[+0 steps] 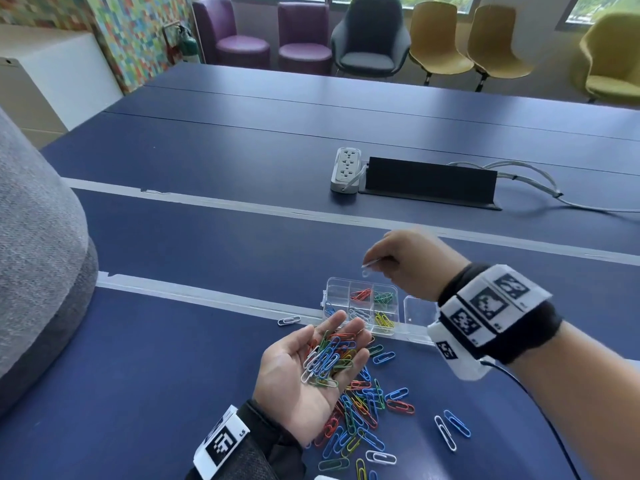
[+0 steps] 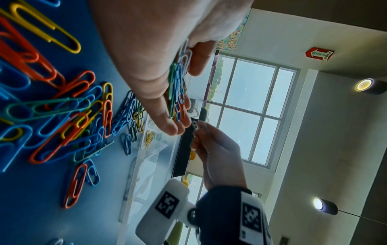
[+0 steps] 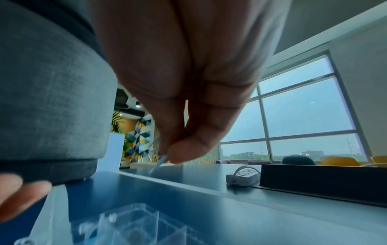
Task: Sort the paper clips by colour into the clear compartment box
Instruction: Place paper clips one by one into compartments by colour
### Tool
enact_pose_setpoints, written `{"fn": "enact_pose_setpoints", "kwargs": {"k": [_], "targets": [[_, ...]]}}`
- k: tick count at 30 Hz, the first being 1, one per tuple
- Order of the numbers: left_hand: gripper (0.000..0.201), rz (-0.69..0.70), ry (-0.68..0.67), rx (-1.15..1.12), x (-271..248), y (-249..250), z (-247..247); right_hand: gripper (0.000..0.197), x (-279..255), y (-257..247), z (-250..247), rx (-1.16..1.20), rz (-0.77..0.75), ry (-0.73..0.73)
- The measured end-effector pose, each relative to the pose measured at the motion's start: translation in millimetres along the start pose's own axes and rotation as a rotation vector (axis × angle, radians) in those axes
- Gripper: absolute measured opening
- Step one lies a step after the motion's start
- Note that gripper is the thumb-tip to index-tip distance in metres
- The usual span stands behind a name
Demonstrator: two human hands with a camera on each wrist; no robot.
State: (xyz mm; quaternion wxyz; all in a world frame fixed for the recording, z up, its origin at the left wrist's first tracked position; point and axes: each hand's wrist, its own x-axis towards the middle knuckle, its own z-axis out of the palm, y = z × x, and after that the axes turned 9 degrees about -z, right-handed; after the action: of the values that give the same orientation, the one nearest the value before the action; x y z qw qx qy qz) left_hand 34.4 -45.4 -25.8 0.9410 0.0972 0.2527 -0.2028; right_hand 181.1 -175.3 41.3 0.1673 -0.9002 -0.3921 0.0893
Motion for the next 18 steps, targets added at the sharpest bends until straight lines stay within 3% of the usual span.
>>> {"fn": "enact_pose_setpoints", "kwargs": {"k": [4,8,18], "targets": [[0.041,0.012,0.004,-0.017,-2,3,-2,0.021,7,-3,22,-0.136,-0.061,-0.192],[0.042,0.032,0.017,-0.015,-2,6,-5,0.016,2,-14,30,-0.223,-0.064,-0.288],[0.044,0.011,-0.01,0.009,-4,4,-4,0.027,-12,-19,7,-0.103,-0.119,-0.147]]}}
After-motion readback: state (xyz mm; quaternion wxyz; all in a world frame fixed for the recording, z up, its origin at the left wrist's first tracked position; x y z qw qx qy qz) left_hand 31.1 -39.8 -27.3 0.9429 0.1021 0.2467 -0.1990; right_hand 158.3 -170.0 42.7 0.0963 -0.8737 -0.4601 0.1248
